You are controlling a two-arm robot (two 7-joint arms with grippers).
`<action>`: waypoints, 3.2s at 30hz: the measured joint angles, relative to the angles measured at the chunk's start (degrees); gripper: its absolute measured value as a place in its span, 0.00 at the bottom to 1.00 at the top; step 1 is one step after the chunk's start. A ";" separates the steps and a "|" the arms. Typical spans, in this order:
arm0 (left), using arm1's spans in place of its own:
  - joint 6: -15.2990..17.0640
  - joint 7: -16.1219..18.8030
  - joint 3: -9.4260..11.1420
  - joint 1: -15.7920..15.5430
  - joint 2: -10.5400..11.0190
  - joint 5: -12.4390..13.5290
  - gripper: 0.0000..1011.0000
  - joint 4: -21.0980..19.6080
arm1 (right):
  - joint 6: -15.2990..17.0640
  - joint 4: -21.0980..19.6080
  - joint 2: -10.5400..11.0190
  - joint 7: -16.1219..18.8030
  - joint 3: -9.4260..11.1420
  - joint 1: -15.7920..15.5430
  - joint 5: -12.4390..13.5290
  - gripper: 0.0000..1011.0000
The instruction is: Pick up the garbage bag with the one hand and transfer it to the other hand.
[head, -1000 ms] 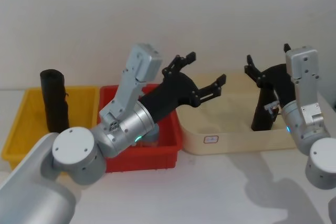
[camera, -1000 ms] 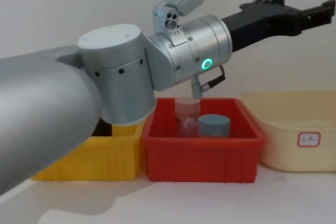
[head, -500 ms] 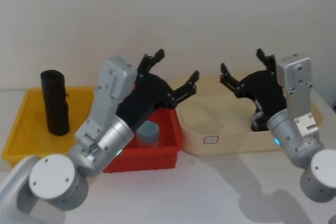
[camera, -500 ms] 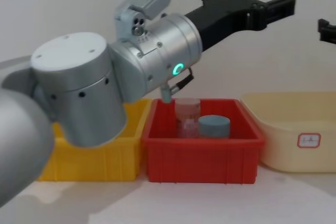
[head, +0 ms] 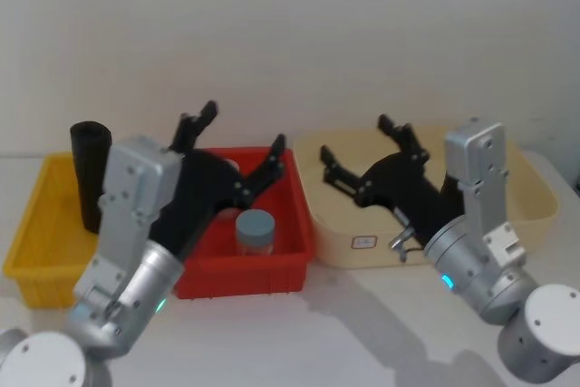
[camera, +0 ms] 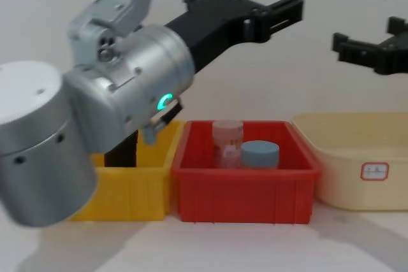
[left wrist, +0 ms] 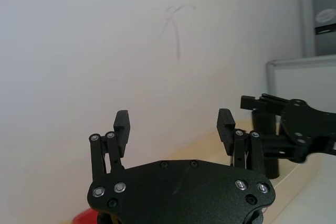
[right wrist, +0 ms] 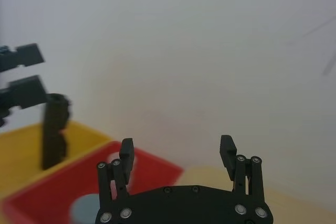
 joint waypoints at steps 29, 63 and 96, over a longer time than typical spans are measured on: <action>2.01 6.54 -3.63 9.75 3.17 3.04 0.99 -9.45 | 7.47 -0.57 -0.11 7.63 -8.75 -0.57 4.29 0.99; 2.18 7.11 -3.97 10.63 3.48 3.32 0.99 -10.33 | 8.39 8.33 1.27 11.69 -11.09 5.66 7.00 0.99; 2.17 7.13 -3.96 10.70 3.49 3.32 0.99 -10.36 | 7.66 15.65 0.93 13.23 -13.86 9.91 8.31 0.99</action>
